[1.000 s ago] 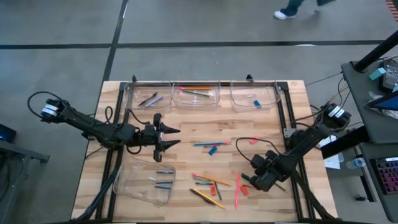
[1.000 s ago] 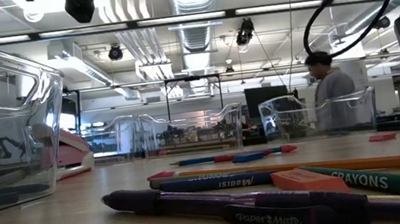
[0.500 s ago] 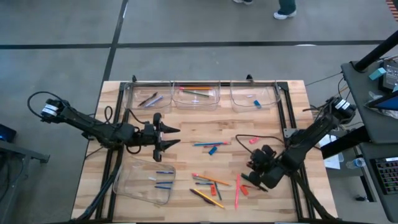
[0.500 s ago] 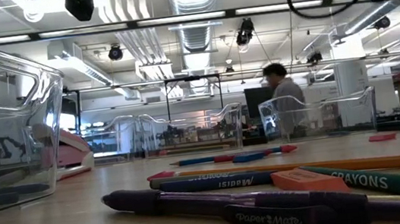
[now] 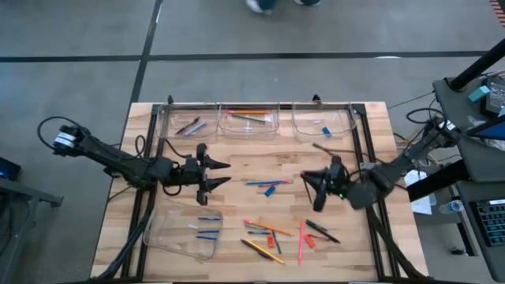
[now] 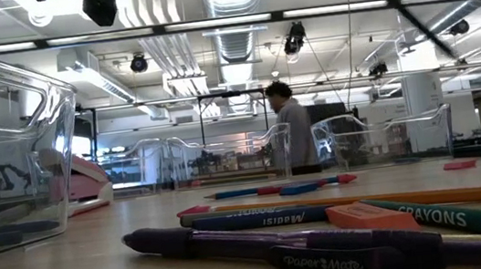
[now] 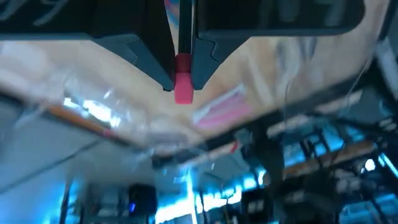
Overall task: Sort crayons/erasers/pens/pencils in bins
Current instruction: Put the dark green pencil into the top middle transparent bin
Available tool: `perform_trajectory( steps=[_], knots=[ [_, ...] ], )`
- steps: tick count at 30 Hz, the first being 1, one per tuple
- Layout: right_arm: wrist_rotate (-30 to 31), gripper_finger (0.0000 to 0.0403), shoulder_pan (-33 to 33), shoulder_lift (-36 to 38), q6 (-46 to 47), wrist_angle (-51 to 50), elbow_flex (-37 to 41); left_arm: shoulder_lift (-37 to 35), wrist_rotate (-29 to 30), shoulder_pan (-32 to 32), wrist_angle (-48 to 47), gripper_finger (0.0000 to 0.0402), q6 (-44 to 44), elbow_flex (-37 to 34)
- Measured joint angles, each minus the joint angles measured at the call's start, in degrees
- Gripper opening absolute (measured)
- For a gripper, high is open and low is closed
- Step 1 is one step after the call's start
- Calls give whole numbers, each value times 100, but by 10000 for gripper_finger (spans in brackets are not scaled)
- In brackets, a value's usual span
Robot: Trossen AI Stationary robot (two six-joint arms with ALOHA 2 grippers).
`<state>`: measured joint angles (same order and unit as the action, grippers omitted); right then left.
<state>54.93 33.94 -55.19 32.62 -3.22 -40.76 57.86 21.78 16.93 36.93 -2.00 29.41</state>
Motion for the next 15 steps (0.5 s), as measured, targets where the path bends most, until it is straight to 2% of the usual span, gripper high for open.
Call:
perform_trajectory(
  steps=[3, 7, 9, 15],
  knots=[
    [-705, 29, -699, -4, -902, 891, 3, 125, 4, -19, 173, 173, 2, 2],
    [-2449, 29, -1917, -65, -1722, 1889, 4, 178, 4, -19, 187, 173, 159, 22],
    [-3120, 29, -2526, -86, -2031, 1984, -49, 112, 89, -15, 163, 173, 195, 22],
    [-4072, 29, -4258, -413, -2437, 2130, -504, -113, 253, 7, -40, 173, 105, -20]
  ],
)
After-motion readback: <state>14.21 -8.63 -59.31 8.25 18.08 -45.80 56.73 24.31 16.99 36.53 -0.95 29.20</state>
